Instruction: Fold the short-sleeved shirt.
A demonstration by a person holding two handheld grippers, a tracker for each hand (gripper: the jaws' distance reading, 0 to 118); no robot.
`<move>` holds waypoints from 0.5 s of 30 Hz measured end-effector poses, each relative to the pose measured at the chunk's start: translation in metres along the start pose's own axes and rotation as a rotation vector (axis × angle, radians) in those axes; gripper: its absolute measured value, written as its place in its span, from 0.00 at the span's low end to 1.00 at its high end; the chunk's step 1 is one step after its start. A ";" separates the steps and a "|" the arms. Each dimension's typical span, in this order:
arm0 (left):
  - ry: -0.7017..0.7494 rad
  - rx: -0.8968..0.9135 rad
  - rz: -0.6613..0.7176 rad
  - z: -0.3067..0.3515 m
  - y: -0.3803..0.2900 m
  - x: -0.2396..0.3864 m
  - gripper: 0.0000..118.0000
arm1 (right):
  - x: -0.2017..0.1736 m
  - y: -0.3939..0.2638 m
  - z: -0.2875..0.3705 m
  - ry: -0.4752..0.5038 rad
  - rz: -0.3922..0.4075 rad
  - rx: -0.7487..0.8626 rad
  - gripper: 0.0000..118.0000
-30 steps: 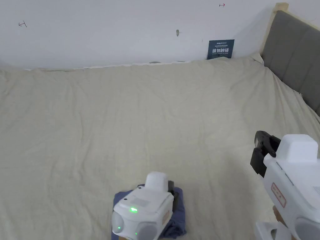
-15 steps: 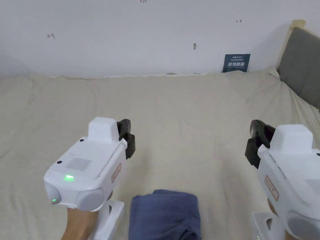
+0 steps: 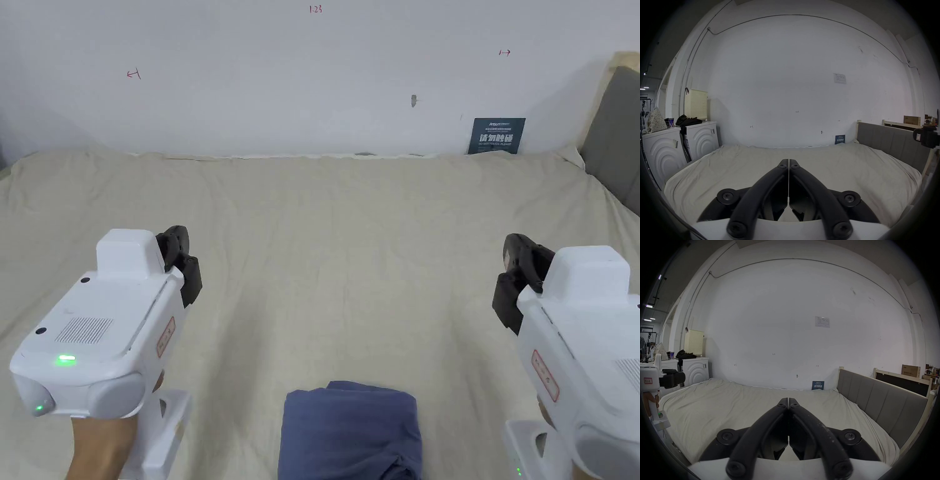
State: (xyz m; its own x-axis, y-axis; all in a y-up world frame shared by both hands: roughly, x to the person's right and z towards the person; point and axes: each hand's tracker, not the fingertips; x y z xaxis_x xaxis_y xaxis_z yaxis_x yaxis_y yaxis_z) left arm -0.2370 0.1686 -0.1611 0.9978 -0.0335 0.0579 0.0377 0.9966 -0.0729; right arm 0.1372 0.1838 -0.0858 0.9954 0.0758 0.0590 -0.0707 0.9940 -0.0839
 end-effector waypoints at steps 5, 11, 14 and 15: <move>0.007 -0.012 -0.002 -0.001 -0.005 -0.002 0.00 | -0.006 -0.001 -0.003 0.010 0.005 -0.007 0.01; 0.003 -0.026 0.008 -0.001 -0.009 -0.003 0.00 | -0.020 -0.021 -0.017 0.036 -0.004 -0.060 0.01; 0.001 -0.031 0.014 -0.002 -0.013 -0.004 0.00 | -0.036 -0.052 -0.029 0.067 -0.004 -0.123 0.01; -0.001 -0.032 0.020 -0.002 -0.015 -0.005 0.00 | -0.043 -0.064 -0.034 0.077 -0.002 -0.160 0.01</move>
State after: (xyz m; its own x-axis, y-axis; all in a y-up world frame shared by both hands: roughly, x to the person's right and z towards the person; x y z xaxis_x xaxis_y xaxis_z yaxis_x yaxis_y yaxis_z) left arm -0.2424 0.1537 -0.1627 0.9983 -0.0138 0.0567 0.0198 0.9942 -0.1054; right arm 0.1009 0.1142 -0.1169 0.9980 0.0614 -0.0169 -0.0637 0.9684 -0.2410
